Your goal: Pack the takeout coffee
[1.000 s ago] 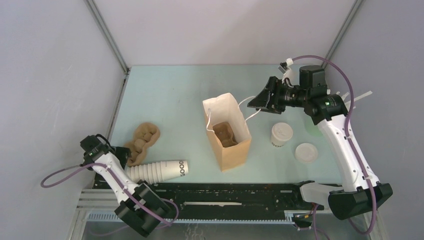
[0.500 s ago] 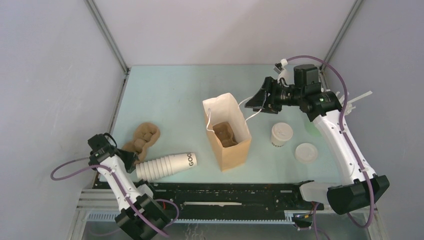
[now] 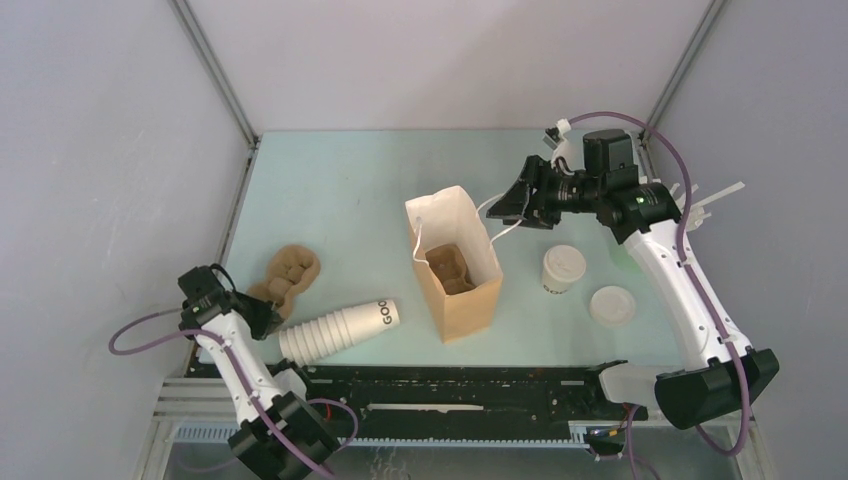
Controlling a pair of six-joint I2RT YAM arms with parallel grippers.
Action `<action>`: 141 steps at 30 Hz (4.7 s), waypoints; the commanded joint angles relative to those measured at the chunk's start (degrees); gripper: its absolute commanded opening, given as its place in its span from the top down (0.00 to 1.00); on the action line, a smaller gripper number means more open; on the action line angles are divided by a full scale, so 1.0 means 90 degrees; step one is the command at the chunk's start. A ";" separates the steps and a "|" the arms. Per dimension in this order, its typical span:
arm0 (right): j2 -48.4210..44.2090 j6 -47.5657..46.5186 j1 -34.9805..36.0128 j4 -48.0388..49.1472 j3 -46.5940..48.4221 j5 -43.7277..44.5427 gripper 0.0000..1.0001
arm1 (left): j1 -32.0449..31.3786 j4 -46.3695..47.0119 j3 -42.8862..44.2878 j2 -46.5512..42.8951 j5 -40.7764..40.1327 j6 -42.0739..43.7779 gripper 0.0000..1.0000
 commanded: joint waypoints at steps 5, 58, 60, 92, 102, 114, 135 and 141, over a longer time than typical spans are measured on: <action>0.0074 -0.0220 0.0240 -0.0218 0.0332 0.0194 0.33 | -0.0256 0.0057 0.0643 0.0185 0.0359 0.0231 1.00; 0.4818 -0.7313 0.6208 0.2456 0.1165 0.1859 0.08 | -0.2426 -0.0593 0.1934 0.1363 -0.0912 0.1006 0.27; 0.4917 -0.7284 0.6186 0.2615 0.1175 0.1866 0.08 | -0.2542 -0.0615 0.1955 0.1340 -0.0902 0.1079 0.27; 0.3707 -0.6702 0.5251 0.4369 -0.1228 0.3301 0.23 | -0.2651 0.0751 0.0068 0.0991 0.1430 0.0355 0.22; 0.3672 -0.6777 0.5330 0.4359 -0.1228 0.3078 0.23 | -0.2665 0.1441 -0.0038 0.1566 0.2345 0.0389 0.54; 0.3438 -0.5600 0.5619 0.4258 -0.0633 0.3489 0.11 | -0.2708 0.0452 0.0407 0.0607 0.1691 0.0274 1.00; 0.2538 -0.5323 0.5593 0.3375 -0.1479 0.3433 0.28 | -0.3462 -0.0690 0.2359 0.0793 0.0266 0.0423 1.00; 0.3011 -0.4837 0.5670 0.4377 -0.1623 0.3465 0.32 | -0.3935 -0.0869 0.2920 0.1042 0.0153 0.0307 1.00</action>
